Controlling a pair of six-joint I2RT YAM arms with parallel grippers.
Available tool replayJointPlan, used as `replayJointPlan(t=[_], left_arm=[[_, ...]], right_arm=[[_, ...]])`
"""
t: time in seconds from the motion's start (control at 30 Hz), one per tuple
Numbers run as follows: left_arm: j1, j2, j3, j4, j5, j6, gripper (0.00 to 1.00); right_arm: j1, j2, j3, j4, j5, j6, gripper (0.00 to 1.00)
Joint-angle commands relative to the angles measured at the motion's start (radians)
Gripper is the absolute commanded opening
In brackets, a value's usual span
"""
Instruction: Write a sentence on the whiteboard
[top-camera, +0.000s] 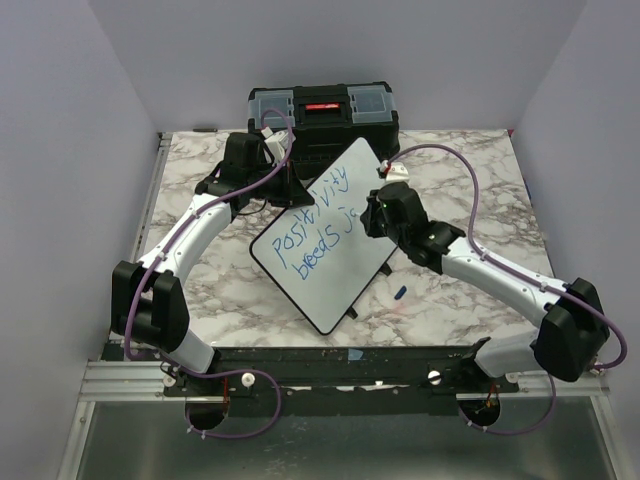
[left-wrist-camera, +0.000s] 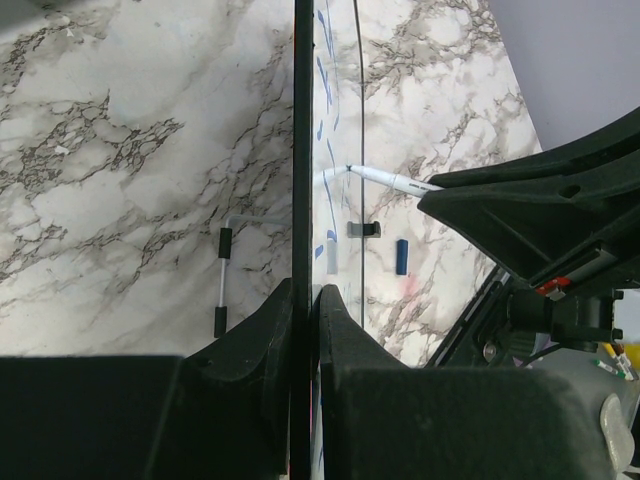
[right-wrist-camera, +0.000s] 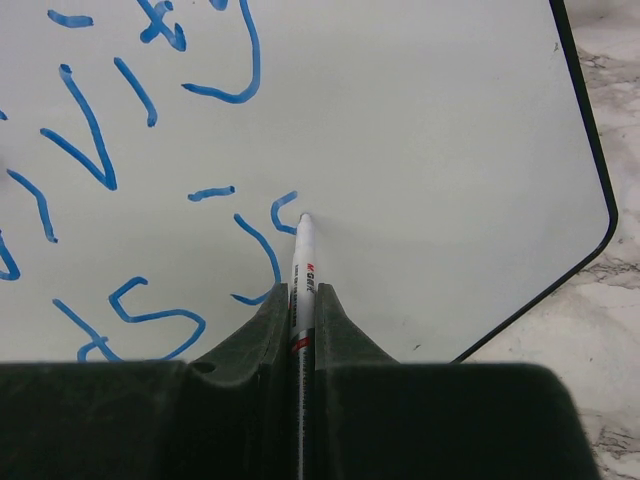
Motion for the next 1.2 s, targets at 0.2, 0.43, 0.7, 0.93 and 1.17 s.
replayJointPlan(t=[0.2, 0.43, 0.7, 0.93, 1.17], left_arm=[[-0.015, -0.009, 0.000, -0.011, -0.021, 0.090, 0.00], [-0.015, -0.009, 0.000, -0.013, -0.021, 0.091, 0.00], [-0.015, -0.008, 0.000, -0.011, -0.021, 0.091, 0.00], [-0.014, -0.007, 0.002, -0.012, -0.021, 0.091, 0.00], [-0.015, -0.012, 0.000, -0.012, -0.019, 0.091, 0.00]], right_arm=[[0.003, 0.037, 0.060, -0.010, 0.010, -0.016, 0.01], [0.004, 0.003, 0.052, 0.028, -0.056, -0.023, 0.01], [0.004, -0.063, 0.034, 0.058, -0.069, -0.023, 0.01], [0.003, -0.114, 0.039, 0.058, -0.052, -0.018, 0.01], [0.003, -0.088, 0.052, 0.042, -0.022, -0.016, 0.01]])
